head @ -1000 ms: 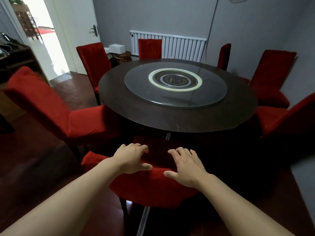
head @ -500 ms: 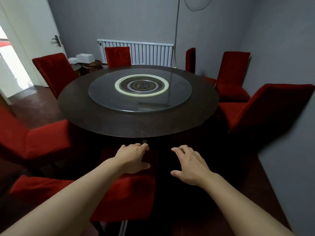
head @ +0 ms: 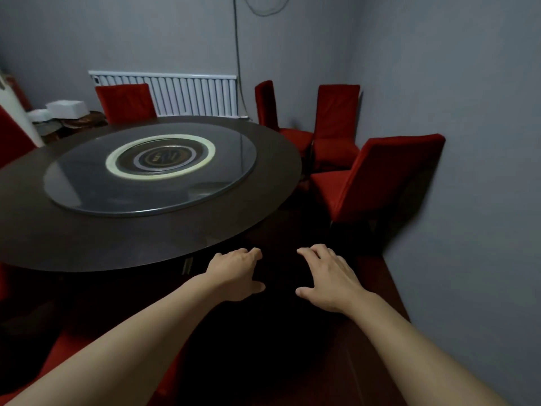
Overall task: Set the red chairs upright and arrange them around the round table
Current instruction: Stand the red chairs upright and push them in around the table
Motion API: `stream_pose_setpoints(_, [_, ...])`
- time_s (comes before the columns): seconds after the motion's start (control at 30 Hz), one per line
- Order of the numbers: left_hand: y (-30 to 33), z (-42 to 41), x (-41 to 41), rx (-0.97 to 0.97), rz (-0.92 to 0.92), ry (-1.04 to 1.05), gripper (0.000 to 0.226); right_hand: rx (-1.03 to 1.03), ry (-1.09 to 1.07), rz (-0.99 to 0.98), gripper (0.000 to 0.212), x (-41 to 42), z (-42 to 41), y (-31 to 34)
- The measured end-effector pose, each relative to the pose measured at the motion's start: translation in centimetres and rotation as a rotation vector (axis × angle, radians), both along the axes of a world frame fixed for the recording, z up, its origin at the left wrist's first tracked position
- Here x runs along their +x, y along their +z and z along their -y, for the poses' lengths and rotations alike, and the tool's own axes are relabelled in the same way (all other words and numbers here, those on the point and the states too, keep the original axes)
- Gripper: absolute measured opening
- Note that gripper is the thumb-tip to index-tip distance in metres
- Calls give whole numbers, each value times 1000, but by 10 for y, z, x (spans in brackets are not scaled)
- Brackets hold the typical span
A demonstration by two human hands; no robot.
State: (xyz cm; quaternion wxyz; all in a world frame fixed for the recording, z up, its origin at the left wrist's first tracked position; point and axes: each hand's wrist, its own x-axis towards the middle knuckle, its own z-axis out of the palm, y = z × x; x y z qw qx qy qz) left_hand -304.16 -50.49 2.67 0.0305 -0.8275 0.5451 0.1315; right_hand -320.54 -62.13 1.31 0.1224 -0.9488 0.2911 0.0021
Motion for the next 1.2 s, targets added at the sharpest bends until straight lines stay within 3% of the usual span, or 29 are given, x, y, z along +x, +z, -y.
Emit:
stream_pose_setpoints(0.67, [12, 409, 1, -103, 1, -187, 67, -36, -318, 19, 81, -30, 352, 14])
stream_pose_setpoints(1.2, [35, 699, -29, -224, 35, -27, 67, -136, -144, 6, 84, -43, 674, 29])
